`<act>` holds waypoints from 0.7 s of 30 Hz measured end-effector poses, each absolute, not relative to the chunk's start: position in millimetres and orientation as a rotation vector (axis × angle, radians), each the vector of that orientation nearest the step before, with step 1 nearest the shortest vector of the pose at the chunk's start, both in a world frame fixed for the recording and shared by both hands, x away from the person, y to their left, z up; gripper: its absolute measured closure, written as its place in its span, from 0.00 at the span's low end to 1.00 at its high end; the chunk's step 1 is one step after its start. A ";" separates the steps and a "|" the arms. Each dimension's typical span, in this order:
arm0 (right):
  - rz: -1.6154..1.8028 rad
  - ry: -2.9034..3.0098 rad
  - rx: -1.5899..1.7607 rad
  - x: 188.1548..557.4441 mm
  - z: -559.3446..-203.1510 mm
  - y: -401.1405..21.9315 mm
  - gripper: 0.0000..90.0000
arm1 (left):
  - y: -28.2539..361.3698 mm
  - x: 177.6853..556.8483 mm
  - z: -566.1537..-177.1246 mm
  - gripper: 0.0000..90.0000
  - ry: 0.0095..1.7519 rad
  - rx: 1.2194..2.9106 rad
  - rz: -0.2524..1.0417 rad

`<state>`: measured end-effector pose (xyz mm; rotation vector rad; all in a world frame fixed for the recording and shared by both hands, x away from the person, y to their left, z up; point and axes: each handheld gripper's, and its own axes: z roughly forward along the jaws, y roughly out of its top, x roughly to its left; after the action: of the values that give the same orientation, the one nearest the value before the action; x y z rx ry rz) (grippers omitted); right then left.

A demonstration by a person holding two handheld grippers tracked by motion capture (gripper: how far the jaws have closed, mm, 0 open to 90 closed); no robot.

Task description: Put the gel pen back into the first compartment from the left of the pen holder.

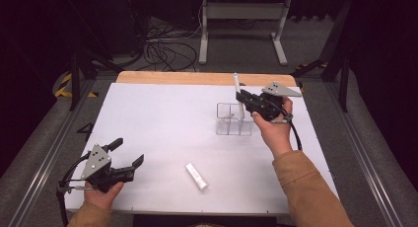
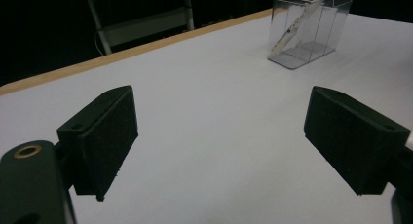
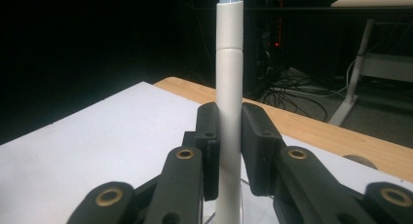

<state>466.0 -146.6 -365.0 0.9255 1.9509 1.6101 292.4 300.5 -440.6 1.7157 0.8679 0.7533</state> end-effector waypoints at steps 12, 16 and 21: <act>1.538 1.909 0.964 475.0 -376.7 -137.3 0.88 | 301.0 292.2 -440.4 0.15 0.868 1.715 0.753; 1.539 1.911 0.978 477.6 -380.3 -135.1 0.88 | 301.4 292.3 -440.5 0.15 0.870 1.713 0.754; 1.540 1.912 1.004 479.4 -384.3 -133.8 0.88 | 301.4 292.4 -440.6 0.15 0.870 1.713 0.753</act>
<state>479.4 -133.8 -384.3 1.0041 1.9118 1.5396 292.4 301.4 -440.6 1.7130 0.8700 0.7533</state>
